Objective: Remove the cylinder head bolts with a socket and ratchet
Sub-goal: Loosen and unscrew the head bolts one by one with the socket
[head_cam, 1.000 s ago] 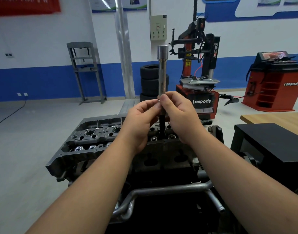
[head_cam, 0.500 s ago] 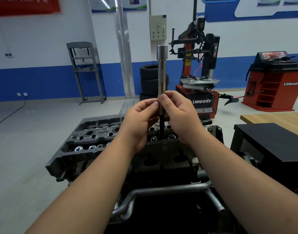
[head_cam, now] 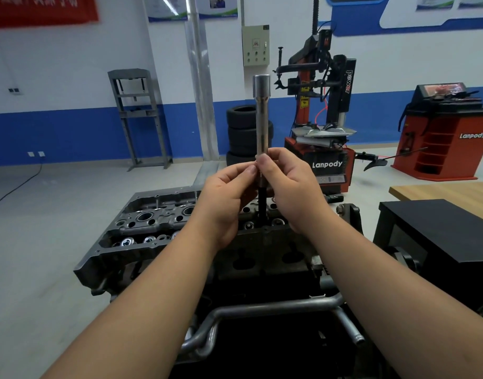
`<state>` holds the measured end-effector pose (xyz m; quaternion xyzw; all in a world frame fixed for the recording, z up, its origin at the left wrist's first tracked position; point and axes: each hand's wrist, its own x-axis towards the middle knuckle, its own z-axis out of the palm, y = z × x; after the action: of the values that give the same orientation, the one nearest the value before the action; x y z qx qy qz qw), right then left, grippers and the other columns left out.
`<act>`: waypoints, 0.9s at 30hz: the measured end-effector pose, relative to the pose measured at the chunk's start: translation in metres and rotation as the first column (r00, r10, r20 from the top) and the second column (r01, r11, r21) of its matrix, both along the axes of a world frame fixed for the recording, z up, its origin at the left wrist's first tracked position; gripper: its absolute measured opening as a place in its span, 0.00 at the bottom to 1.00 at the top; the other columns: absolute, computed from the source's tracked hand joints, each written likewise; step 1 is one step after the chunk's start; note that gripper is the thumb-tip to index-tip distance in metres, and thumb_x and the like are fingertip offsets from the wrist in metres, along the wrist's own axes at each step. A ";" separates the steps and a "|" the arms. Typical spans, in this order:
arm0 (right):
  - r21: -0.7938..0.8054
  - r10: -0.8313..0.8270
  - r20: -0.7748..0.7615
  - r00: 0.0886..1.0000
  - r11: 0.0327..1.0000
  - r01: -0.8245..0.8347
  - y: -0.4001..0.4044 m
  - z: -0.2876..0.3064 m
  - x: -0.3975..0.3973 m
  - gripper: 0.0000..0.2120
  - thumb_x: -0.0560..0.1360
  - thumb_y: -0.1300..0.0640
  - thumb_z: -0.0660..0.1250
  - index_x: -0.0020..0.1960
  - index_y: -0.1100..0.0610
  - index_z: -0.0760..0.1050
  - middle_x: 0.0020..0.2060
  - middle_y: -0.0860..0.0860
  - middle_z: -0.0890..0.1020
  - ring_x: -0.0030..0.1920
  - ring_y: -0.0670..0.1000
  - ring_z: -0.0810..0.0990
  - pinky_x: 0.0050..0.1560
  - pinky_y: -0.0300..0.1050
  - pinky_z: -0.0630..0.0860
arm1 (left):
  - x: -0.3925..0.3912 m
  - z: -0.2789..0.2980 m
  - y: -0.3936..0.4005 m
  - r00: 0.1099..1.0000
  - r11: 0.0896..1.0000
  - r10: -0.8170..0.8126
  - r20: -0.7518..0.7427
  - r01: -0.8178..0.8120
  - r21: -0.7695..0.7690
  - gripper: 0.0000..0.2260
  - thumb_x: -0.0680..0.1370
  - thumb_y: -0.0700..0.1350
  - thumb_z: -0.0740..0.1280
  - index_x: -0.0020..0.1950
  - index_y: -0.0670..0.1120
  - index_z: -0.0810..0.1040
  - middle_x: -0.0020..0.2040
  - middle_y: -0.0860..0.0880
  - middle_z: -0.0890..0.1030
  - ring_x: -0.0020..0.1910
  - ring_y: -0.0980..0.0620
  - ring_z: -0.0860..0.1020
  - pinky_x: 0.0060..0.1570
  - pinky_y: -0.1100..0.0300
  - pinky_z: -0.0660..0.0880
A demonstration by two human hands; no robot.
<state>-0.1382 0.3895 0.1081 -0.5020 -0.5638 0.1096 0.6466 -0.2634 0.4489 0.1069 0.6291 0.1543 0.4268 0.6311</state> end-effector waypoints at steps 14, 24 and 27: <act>-0.013 0.012 -0.021 1.000 1.000 -0.013 0.001 0.001 0.001 0.10 0.82 0.48 0.61 0.55 0.49 0.79 0.45 0.46 0.84 0.48 0.45 0.83 0.51 0.46 0.81 | 0.001 -0.001 0.000 1.000 1.000 0.024 -0.003 -0.024 -0.006 0.09 0.83 0.42 0.65 0.58 0.47 0.83 0.54 0.47 0.87 0.56 0.49 0.85 0.55 0.57 0.80; 0.010 0.024 0.002 1.000 1.000 -0.024 -0.001 0.002 -0.002 0.05 0.81 0.48 0.63 0.52 0.48 0.74 0.40 0.44 0.83 0.43 0.41 0.82 0.42 0.36 0.77 | -0.001 0.000 -0.003 0.999 0.998 0.048 0.003 -0.048 0.037 0.07 0.77 0.46 0.71 0.54 0.48 0.83 0.48 0.52 0.88 0.47 0.56 0.86 0.44 0.67 0.79; -0.010 0.004 0.003 1.000 1.000 -0.004 -0.001 0.002 -0.001 0.07 0.83 0.49 0.61 0.54 0.48 0.77 0.45 0.47 0.83 0.47 0.43 0.82 0.46 0.39 0.77 | 0.000 0.001 -0.003 1.000 1.000 0.021 -0.003 -0.021 0.000 0.07 0.82 0.43 0.66 0.57 0.48 0.83 0.52 0.49 0.87 0.54 0.52 0.85 0.52 0.61 0.80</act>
<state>-0.1393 0.3881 0.1105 -0.5042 -0.5653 0.1130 0.6430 -0.2633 0.4464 0.1080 0.6280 0.1618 0.4327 0.6262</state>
